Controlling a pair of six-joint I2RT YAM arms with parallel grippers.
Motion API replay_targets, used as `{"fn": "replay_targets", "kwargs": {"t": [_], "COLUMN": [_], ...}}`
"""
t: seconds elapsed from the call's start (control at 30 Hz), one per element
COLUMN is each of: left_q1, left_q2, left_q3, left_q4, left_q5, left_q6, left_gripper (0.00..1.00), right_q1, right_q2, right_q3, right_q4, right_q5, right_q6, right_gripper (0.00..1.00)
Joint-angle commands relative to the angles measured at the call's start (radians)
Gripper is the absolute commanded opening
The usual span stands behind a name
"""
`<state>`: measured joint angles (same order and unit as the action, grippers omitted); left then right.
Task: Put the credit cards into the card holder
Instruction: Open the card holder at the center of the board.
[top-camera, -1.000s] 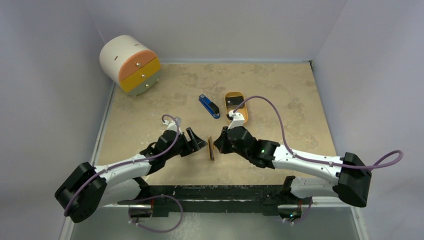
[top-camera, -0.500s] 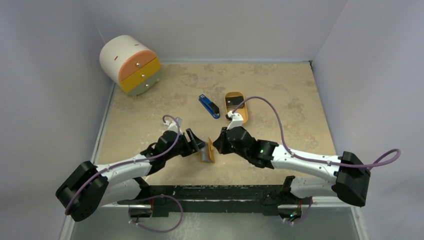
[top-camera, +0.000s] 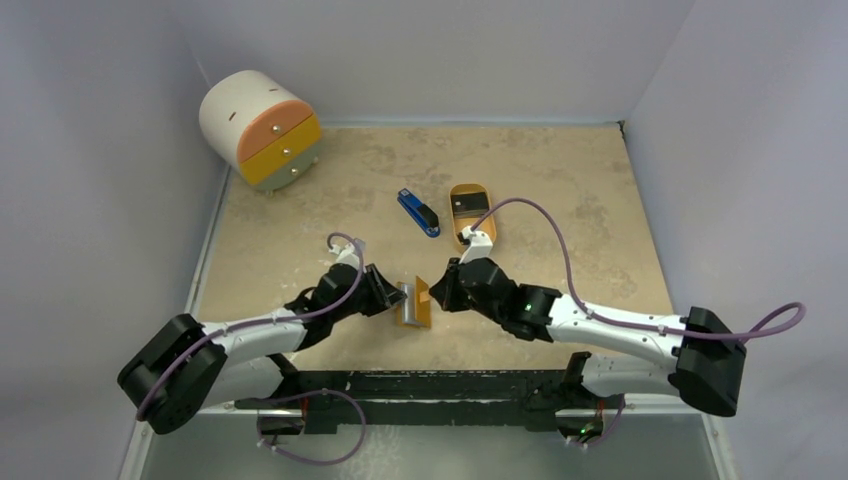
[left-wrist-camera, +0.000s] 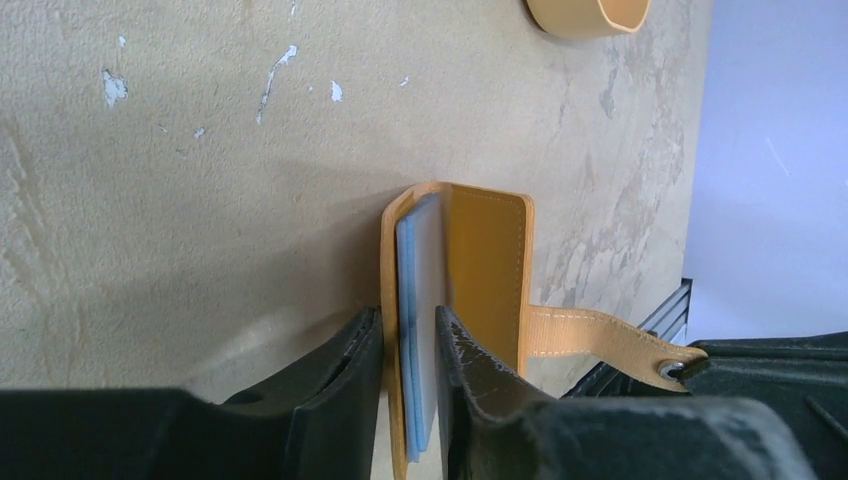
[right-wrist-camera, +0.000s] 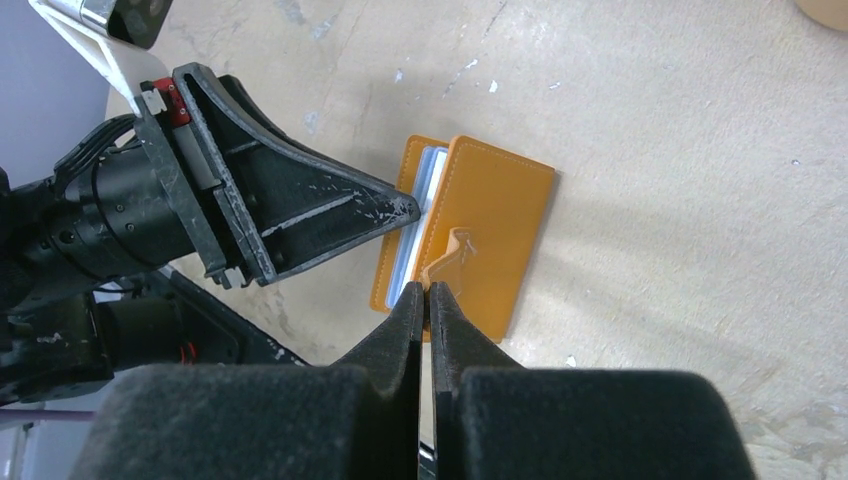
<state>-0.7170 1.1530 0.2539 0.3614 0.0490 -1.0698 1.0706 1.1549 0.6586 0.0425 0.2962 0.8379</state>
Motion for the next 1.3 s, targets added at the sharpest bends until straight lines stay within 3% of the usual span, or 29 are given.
{"fn": "replay_targets", "kwargs": {"t": [0.0,0.23,0.57,0.97,1.0,1.07,1.13,1.17,1.27], "left_q1": [-0.008,-0.007,-0.007,-0.007,-0.007,-0.007,-0.008,-0.007,-0.009], "left_q2": [0.021,0.048,-0.022,-0.013,-0.020,-0.032,-0.046,-0.052,-0.068], "left_q3": [0.014,0.063,0.077,0.048,0.048,0.048,0.049,0.048,0.047], "left_q4": [0.078,0.044,-0.089,-0.108,-0.116,-0.127,-0.135,-0.138,-0.139], "left_q5": [0.007,0.005,-0.078,-0.087,-0.087,-0.092,-0.098,-0.100,-0.107], "left_q6": [0.018,0.045,0.066,0.033,0.030,0.025,0.017,0.012,-0.009], "left_gripper": [0.21,0.00,0.00,0.00,0.00,0.00,0.00,0.00,0.00], "right_q1": [-0.003,-0.002,-0.002,-0.001,-0.001,-0.001,-0.002,-0.001,0.001], "right_q2": [-0.024,-0.056,-0.092,0.020,0.016,-0.012,-0.045,-0.057,-0.081], "right_q3": [-0.013,-0.030,-0.046,-0.055,-0.045,-0.024,0.009,0.030,0.111], "right_q4": [0.014,-0.022,-0.344,-0.459,-0.473,-0.492,-0.501,-0.506,-0.521], "right_q5": [0.025,0.057,0.203,0.202,0.208,0.229,0.260,0.260,0.246], "right_q6": [0.027,0.038,0.199,0.309,0.307,0.284,0.237,0.200,0.121], "right_gripper": [0.00,0.00,0.00,0.01,0.09,0.37,0.58,0.64,0.67]}}
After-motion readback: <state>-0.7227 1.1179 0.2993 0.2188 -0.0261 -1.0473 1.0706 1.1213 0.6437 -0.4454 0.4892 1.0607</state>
